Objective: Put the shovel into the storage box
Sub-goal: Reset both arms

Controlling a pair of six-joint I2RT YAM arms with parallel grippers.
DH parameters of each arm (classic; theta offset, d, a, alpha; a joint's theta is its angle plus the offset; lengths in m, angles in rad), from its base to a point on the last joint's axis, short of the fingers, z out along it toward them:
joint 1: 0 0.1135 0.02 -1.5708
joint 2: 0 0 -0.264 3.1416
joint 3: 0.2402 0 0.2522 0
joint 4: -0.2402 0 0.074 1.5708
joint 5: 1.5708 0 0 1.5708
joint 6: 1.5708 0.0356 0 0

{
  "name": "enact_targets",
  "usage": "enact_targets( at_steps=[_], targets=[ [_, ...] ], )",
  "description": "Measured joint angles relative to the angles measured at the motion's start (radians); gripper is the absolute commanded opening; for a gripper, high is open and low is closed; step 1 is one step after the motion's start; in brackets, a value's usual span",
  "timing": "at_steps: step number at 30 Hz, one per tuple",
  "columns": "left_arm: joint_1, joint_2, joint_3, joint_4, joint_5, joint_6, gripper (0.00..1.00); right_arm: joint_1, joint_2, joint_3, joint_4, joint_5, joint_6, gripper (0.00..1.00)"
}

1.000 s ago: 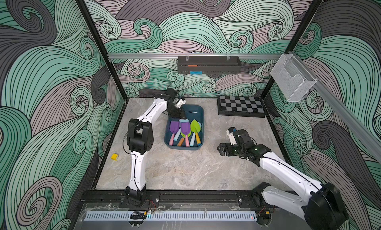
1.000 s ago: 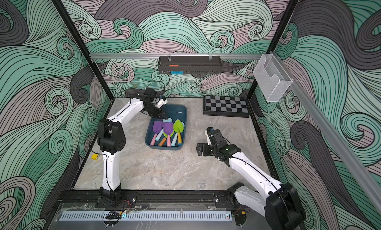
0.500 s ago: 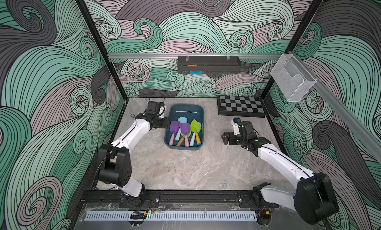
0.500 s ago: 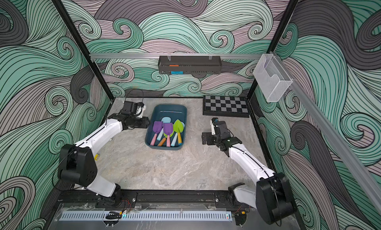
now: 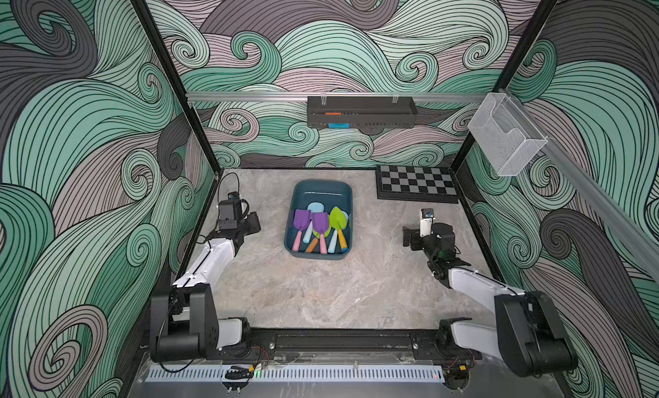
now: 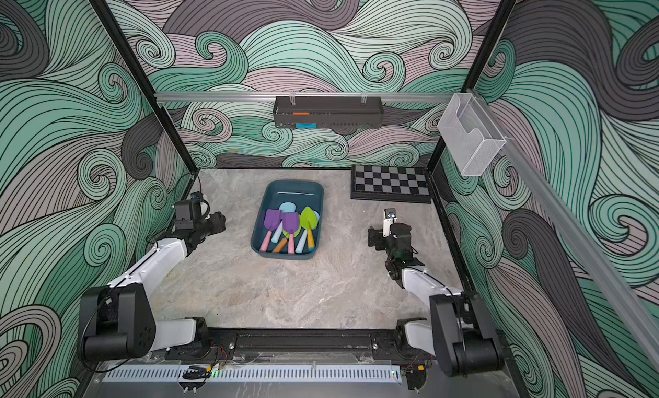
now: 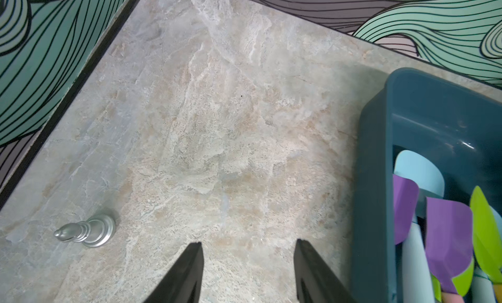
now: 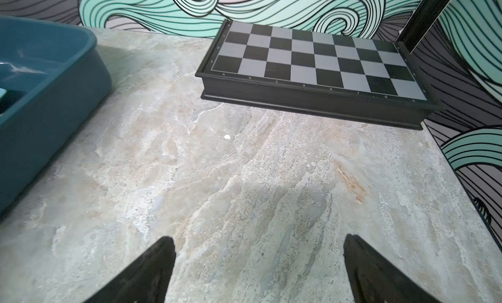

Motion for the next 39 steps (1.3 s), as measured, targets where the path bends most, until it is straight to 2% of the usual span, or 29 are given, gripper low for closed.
enact_targets(
  at_steps=[8, 14, 23, 27, 29, 32, 34, 36, 39],
  targets=[
    [0.04, 0.014, -0.095, 0.158, -0.051, -0.004, 0.53, -0.047, 0.212, 0.095, 0.131, -0.076, -0.013, 0.99],
    [0.051, 0.026, -0.204, 0.315, -0.087, 0.002, 0.52, -0.053, 0.238, 0.005, 0.333, -0.11, -0.014, 0.99],
    [0.058, 0.074, -0.21, 0.422, -0.116, -0.001, 0.5, -0.053, 0.254, -0.025, 0.409, -0.128, -0.014, 0.99],
    [0.059, 0.103, -0.23, 0.526, -0.078, 0.019, 0.45, -0.053, 0.254, -0.025, 0.428, -0.127, -0.014, 0.99],
    [0.058, 0.142, -0.225, 0.547, -0.031, 0.046, 0.48, -0.053, 0.254, -0.025, 0.436, -0.125, -0.013, 0.99],
    [0.046, 0.182, -0.225, 0.563, 0.015, 0.089, 0.66, -0.053, 0.254, -0.042, 0.481, -0.114, -0.01, 0.99],
    [0.035, 0.186, -0.225, 0.569, 0.032, 0.109, 0.74, -0.053, 0.254, -0.066, 0.514, -0.104, -0.008, 0.99],
    [0.029, 0.186, -0.224, 0.579, 0.04, 0.122, 0.78, -0.053, 0.254, -0.086, 0.533, -0.098, -0.006, 0.99],
    [0.027, 0.186, -0.224, 0.594, 0.064, 0.142, 0.78, -0.053, 0.254, -0.089, 0.545, -0.097, -0.006, 0.99]
  ],
)
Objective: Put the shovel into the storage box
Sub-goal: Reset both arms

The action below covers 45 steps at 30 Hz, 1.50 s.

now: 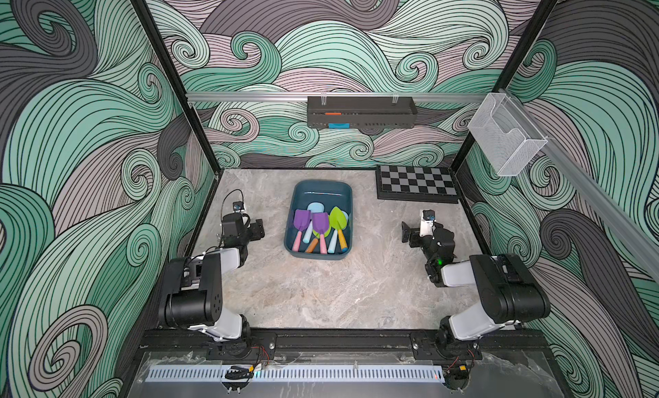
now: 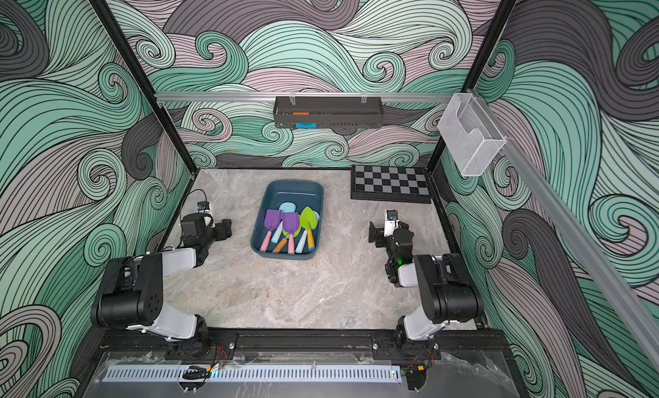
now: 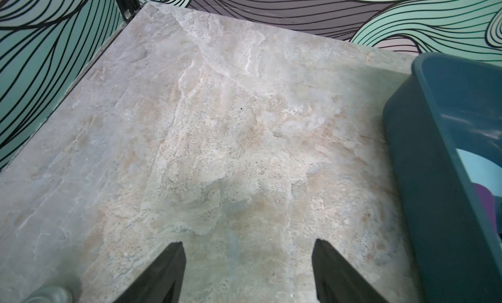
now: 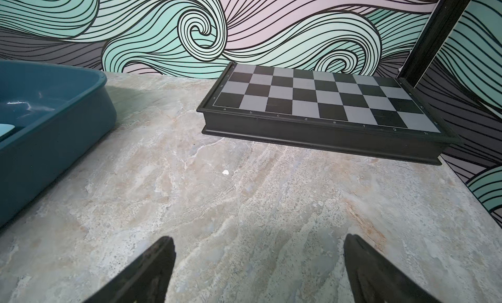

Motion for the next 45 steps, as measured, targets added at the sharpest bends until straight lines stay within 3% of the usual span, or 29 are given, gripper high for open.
enact_targets(
  at_steps=[2, 4, 5, 16, 30, 45],
  targets=[
    [0.0, 0.0, -0.005, 0.021, 0.019, 0.013, 0.79, 0.0, 0.0, 0.0, 0.008, 0.0, 0.0, 0.99],
    [-0.005, 0.0, -0.036, 0.092, 0.031, 0.029, 0.95, 0.0, 0.0, 0.0, 0.011, 0.0, 0.0, 0.99],
    [-0.007, 0.005, -0.06, 0.137, 0.038, 0.034, 0.99, 0.0, 0.0, 0.0, 0.014, 0.0, 0.0, 0.99],
    [-0.013, 0.017, -0.09, 0.166, 0.047, 0.045, 0.99, 0.0, 0.0, -0.001, 0.032, 0.003, 0.002, 0.99],
    [-0.013, 0.017, -0.09, 0.166, 0.047, 0.045, 0.99, 0.0, 0.039, -0.14, 0.302, 0.026, 0.014, 0.99],
    [-0.016, 0.017, -0.09, 0.166, 0.045, 0.045, 0.99, 0.0, 0.042, -0.152, 0.36, 0.027, 0.014, 0.99]
  ],
)
